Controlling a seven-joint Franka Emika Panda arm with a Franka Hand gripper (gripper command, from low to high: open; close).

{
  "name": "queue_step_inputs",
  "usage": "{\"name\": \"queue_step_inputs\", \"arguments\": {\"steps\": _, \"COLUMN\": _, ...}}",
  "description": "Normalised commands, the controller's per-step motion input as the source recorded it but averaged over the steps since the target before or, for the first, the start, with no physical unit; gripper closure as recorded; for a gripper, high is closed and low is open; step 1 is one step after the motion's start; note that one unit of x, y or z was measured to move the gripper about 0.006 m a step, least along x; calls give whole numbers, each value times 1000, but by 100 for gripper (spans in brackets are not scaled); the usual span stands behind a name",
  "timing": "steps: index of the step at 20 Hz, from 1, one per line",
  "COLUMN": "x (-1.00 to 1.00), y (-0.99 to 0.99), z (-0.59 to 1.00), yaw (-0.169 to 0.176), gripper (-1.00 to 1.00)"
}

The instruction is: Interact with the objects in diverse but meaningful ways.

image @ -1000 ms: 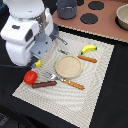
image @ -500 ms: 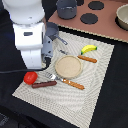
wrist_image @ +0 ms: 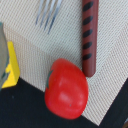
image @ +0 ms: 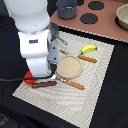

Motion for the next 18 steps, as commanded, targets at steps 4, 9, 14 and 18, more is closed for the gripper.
{"name": "queue_step_inputs", "arguments": {"steps": 4, "x": 391, "y": -391, "z": -1, "yaw": 0, "gripper": -100}}
{"name": "queue_step_inputs", "arguments": {"steps": 9, "x": 295, "y": -386, "z": -36, "yaw": 0, "gripper": -100}}
{"name": "queue_step_inputs", "arguments": {"steps": 14, "x": 251, "y": -346, "z": -100, "yaw": 0, "gripper": -100}}
{"name": "queue_step_inputs", "arguments": {"steps": 18, "x": 196, "y": -300, "z": -168, "yaw": 1, "gripper": -100}}
